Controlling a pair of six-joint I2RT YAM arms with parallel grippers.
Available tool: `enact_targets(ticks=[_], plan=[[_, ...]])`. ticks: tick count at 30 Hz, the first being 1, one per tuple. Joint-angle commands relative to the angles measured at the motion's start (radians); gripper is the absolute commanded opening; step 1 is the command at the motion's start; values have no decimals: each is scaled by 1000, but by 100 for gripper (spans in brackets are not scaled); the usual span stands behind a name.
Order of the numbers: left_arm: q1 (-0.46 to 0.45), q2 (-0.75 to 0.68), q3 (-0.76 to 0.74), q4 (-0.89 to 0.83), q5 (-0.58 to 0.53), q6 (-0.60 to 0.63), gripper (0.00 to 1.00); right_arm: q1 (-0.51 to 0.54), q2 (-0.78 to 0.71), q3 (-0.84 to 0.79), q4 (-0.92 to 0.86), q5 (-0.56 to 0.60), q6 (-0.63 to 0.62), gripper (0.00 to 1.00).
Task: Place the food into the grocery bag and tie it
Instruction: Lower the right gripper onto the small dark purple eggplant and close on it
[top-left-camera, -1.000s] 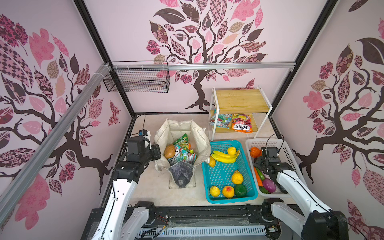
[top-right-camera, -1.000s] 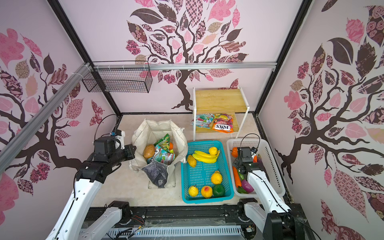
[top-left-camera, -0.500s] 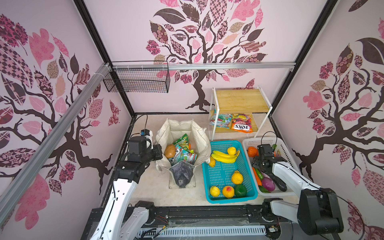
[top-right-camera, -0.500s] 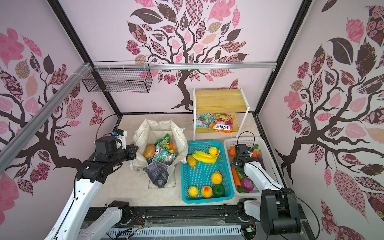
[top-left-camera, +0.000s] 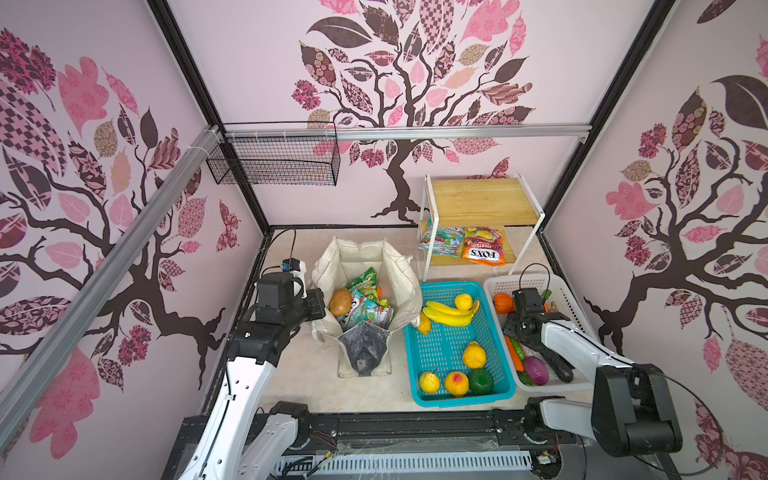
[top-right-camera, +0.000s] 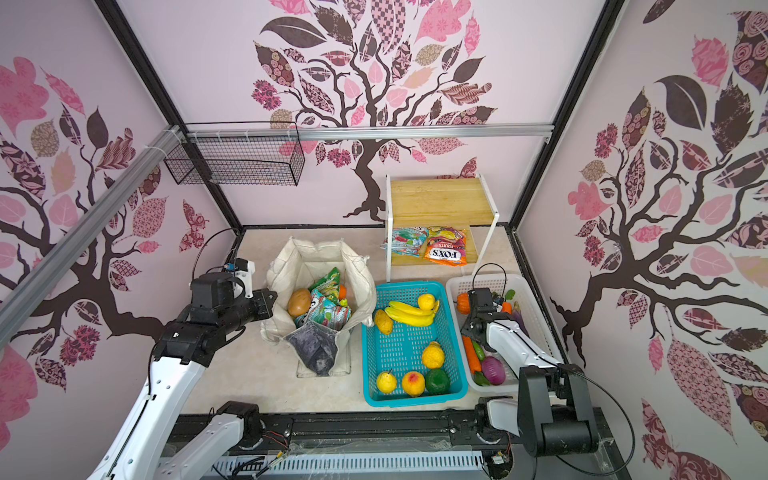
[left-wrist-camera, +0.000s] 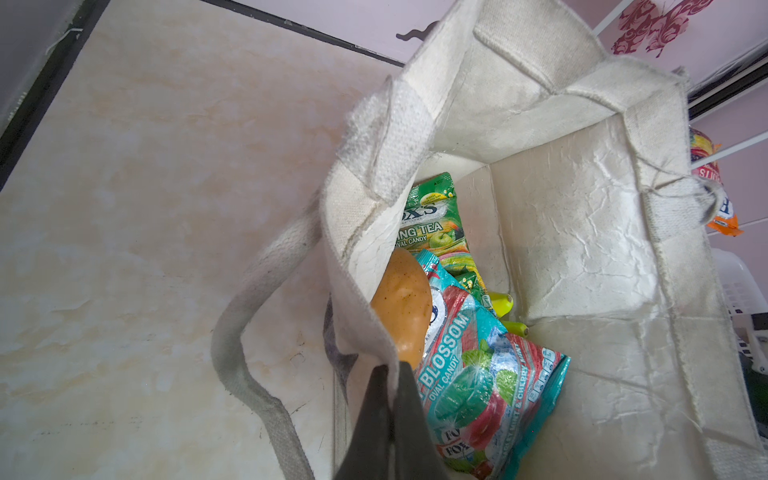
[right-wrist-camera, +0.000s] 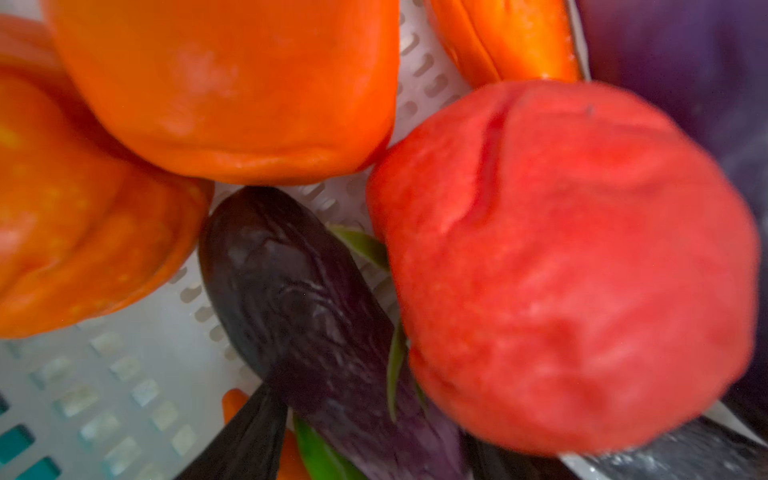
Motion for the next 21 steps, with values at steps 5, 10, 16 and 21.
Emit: enact_targets(ticks=[5, 10, 16, 21], plan=[[-8, -12, -24, -5, -15, 3, 0, 0, -61, -29, -1, -26, 14, 58], [-8, -11, -24, -5, -22, 4, 0, -1, -155, -61, 27, -52, 22, 43], [-7, -13, -22, -10, -34, 6, 0, 1, -184, -65, 30, -62, 23, 43], [-7, -11, -24, -10, -37, 6, 0, 0, -202, -78, 51, -53, 24, 38]])
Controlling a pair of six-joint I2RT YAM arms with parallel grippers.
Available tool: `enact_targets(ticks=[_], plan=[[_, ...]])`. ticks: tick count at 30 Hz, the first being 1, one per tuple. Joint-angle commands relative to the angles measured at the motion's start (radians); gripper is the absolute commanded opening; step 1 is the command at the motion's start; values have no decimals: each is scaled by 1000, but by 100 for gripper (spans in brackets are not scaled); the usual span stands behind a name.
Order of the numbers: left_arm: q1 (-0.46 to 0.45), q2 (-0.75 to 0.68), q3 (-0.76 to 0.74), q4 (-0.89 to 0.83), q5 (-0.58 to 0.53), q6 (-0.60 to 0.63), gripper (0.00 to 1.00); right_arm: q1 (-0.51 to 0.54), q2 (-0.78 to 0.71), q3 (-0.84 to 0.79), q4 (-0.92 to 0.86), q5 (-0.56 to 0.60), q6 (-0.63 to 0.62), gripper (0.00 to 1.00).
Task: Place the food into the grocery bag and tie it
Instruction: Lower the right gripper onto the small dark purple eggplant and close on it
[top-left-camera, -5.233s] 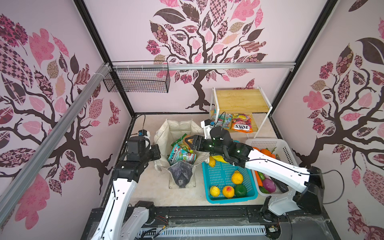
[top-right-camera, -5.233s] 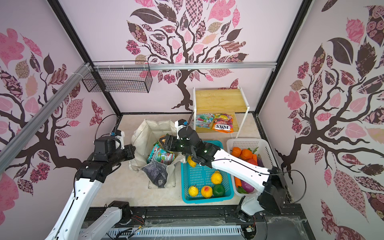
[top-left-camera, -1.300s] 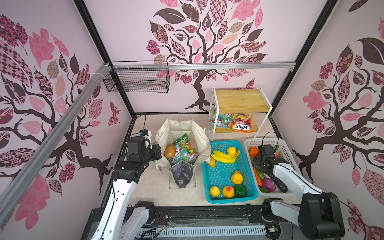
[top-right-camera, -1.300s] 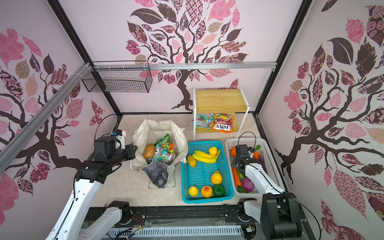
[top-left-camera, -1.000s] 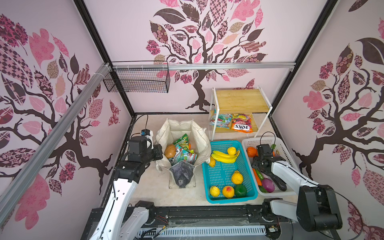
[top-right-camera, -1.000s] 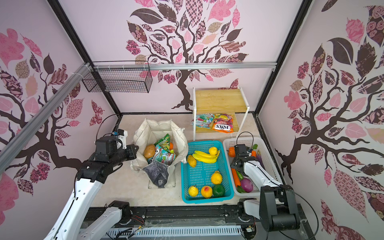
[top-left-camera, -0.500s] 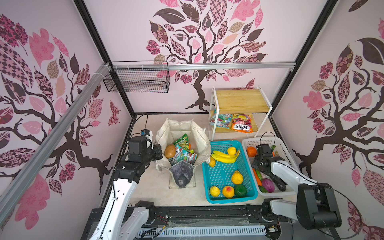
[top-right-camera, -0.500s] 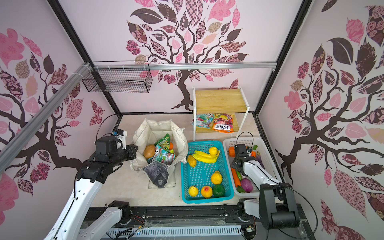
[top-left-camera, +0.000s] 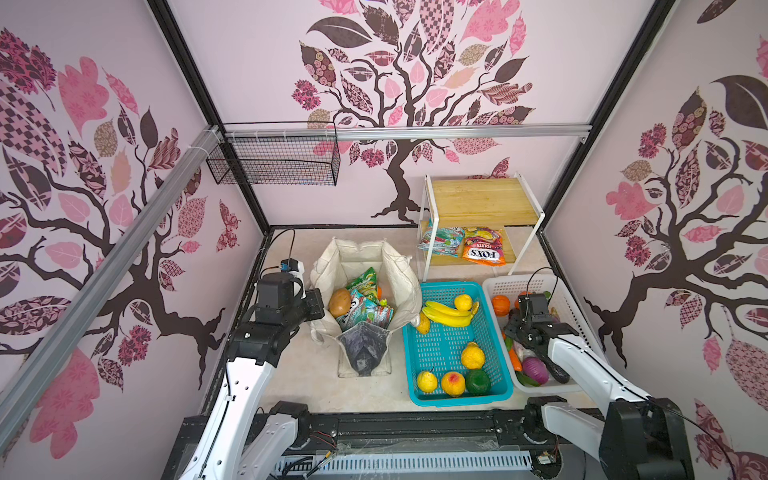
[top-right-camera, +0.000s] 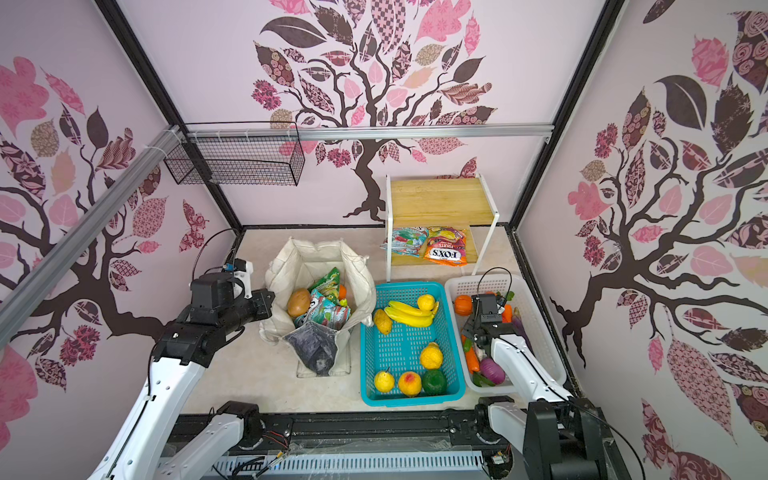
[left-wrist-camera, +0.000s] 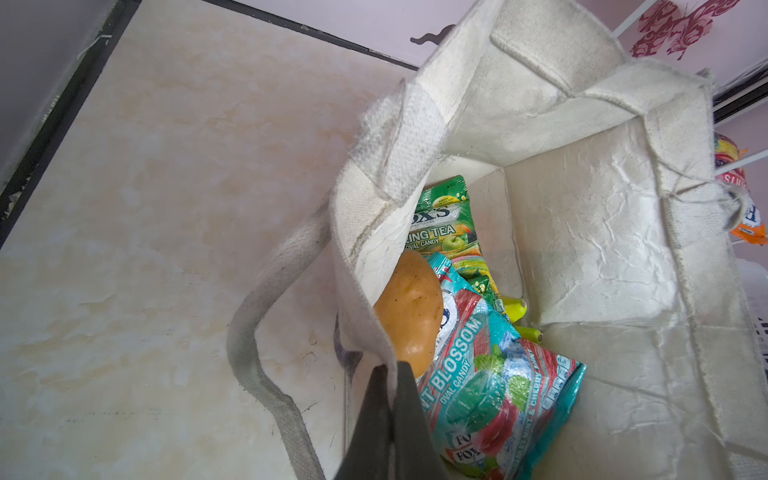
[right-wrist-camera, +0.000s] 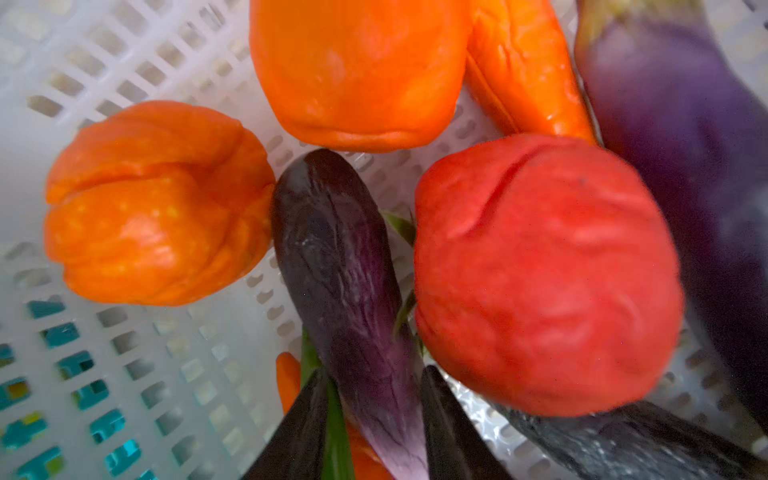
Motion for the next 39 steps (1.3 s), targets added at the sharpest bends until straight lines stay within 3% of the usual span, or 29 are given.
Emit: enact_targets(ticks=[1, 5, 8, 16, 18, 20, 29, 34, 39], plan=[[-6, -5, -23, -3, 0, 7, 0, 1, -21, -9, 9, -1, 8, 37], [-6, -4, -24, -3, 3, 7, 0, 0, -37, -18, 14, -5, 14, 37], [-7, 0, -22, -3, 3, 7, 0, 0, -59, -31, 38, -5, 19, 29], [-6, -1, -24, -4, 3, 7, 0, 1, -21, -24, 43, -8, 23, 31], [-6, 1, -23, -5, 3, 7, 0, 0, -22, -26, 50, -6, 21, 39], [-7, 0, -21, -3, 6, 7, 0, 0, -1, -12, 42, 1, 15, 54], [-6, -4, -23, -5, 4, 7, 0, 0, 174, 66, 1, 19, -7, 57], [-7, -4, -23, -5, 5, 7, 0, 0, 207, 80, 3, 19, -10, 56], [-7, -4, -24, -4, 5, 9, 0, 0, 210, 89, -1, 17, -17, 40]])
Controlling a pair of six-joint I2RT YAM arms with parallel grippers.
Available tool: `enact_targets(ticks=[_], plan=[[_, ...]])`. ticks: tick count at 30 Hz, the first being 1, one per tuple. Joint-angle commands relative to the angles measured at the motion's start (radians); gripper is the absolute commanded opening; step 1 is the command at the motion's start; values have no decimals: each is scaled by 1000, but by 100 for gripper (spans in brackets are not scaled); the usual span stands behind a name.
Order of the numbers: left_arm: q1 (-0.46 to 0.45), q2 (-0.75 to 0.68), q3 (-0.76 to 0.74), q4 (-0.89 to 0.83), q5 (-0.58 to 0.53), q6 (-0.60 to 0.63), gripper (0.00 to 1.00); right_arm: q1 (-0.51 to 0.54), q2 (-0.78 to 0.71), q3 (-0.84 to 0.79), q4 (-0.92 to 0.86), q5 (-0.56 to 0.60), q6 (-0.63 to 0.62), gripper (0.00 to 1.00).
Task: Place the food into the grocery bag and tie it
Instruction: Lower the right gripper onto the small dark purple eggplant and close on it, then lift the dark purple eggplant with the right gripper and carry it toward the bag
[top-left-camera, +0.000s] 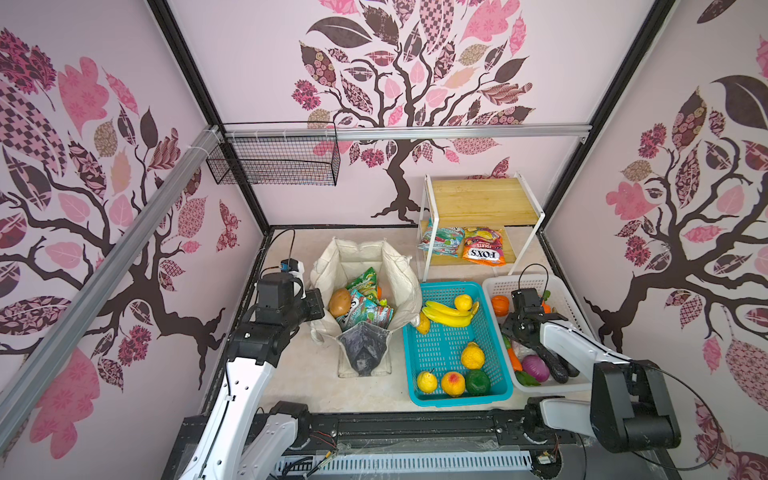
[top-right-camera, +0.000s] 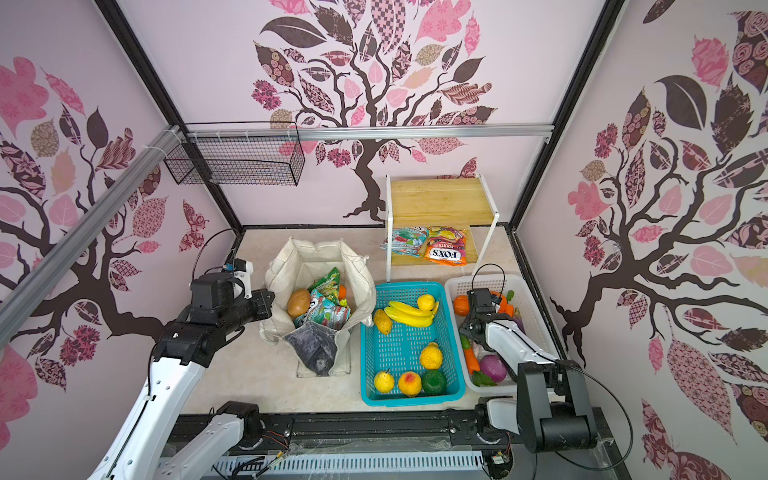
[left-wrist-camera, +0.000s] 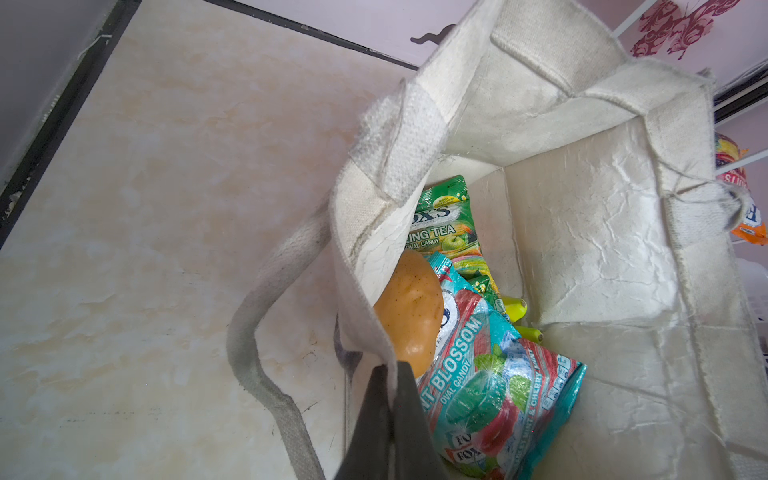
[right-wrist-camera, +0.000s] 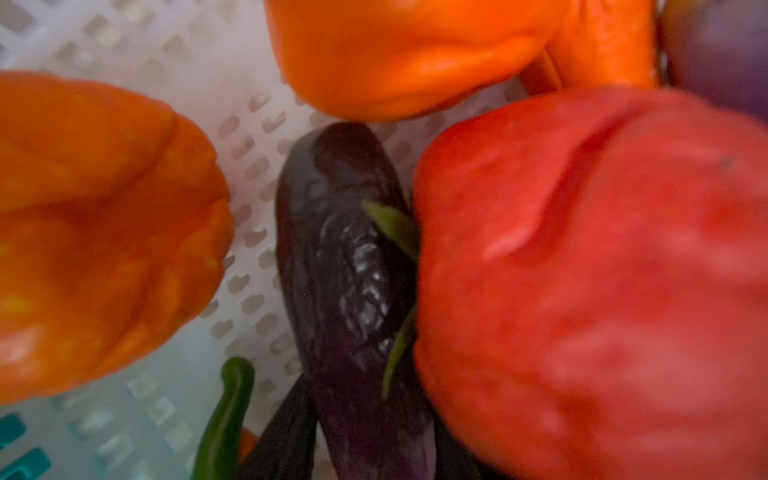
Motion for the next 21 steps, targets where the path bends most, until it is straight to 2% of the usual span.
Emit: enact_targets(ticks=[1, 4, 6, 7, 16, 21], plan=[[-6, -5, -24, -4, 4, 8, 0, 0, -1, 32, -23, 8, -2, 40], [-6, -4, -23, -5, 3, 8, 0, 0, -57, 15, -15, 26, -2, 37], [-6, -4, -22, -4, 4, 9, 0, 0, -97, -1, -2, 24, -3, 28], [-6, -4, -22, -3, 3, 8, 0, 0, -114, -6, 0, 25, -2, 27], [-7, -1, -21, -5, 0, 8, 0, 0, -194, 24, -42, 41, 0, 29], [-7, 4, -22, -5, -1, 10, 0, 1, -289, 48, -58, 38, -4, 30]])
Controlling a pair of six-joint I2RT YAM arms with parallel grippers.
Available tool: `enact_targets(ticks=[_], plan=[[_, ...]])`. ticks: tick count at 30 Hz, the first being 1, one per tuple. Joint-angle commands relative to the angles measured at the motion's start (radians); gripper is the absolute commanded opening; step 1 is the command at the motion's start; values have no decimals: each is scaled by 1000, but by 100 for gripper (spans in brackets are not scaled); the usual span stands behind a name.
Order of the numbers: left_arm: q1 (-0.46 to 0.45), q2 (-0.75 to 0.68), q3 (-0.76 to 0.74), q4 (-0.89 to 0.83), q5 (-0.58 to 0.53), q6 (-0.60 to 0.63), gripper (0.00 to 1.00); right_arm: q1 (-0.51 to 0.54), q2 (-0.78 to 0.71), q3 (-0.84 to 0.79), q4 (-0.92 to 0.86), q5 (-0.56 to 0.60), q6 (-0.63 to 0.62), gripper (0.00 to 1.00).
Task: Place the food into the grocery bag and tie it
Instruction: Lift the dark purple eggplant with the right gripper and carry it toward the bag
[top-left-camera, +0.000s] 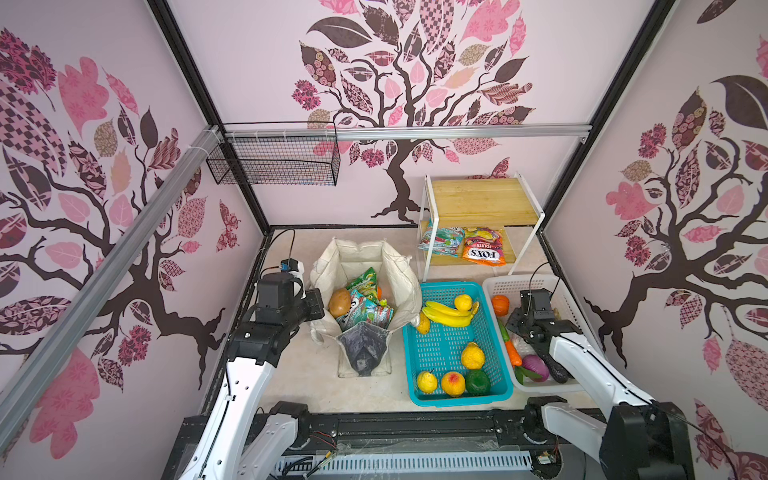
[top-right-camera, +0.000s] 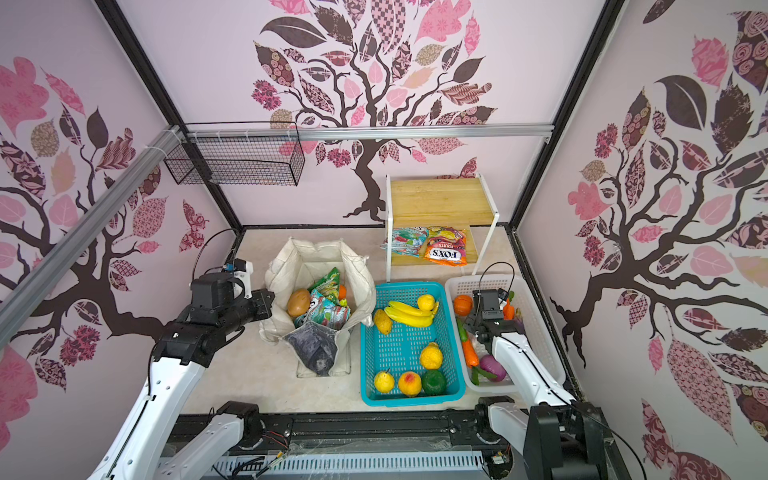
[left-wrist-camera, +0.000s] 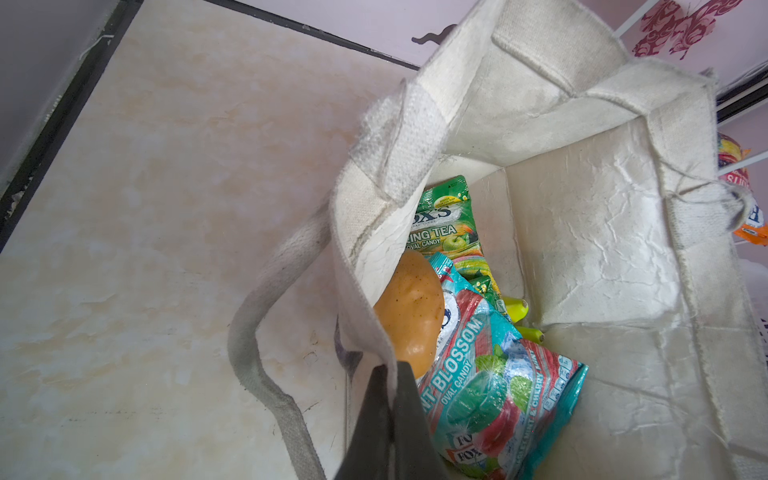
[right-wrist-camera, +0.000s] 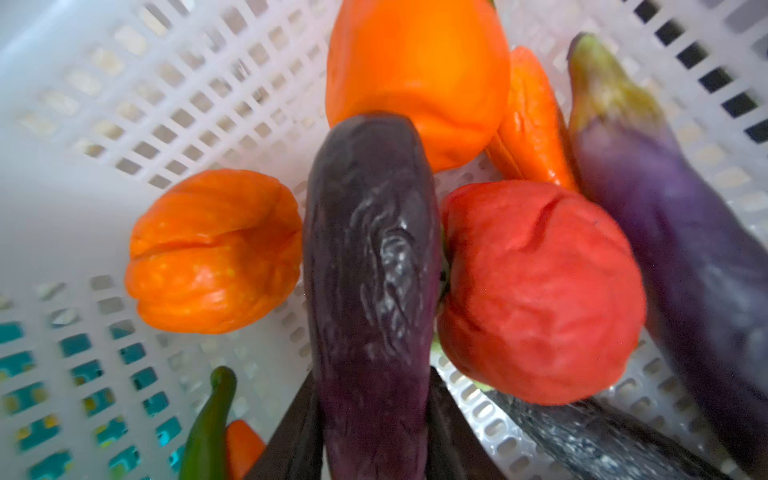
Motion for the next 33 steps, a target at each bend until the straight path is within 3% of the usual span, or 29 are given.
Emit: enact_targets(ticks=[1, 16, 25, 33], plan=[[-6, 4, -21, -5, 2, 10, 0, 0, -77, 64, -37, 23, -5, 30], [-7, 9, -22, -6, -1, 9, 0, -1, -153, 115, -67, 83, -42, 31], [-3, 10, -20, -8, -5, 11, 0, -1, -303, 159, -33, -172, -23, 33], [-2, -2, -23, 0, 8, 14, 0, 23, -367, 110, 180, -478, 120, 33]])
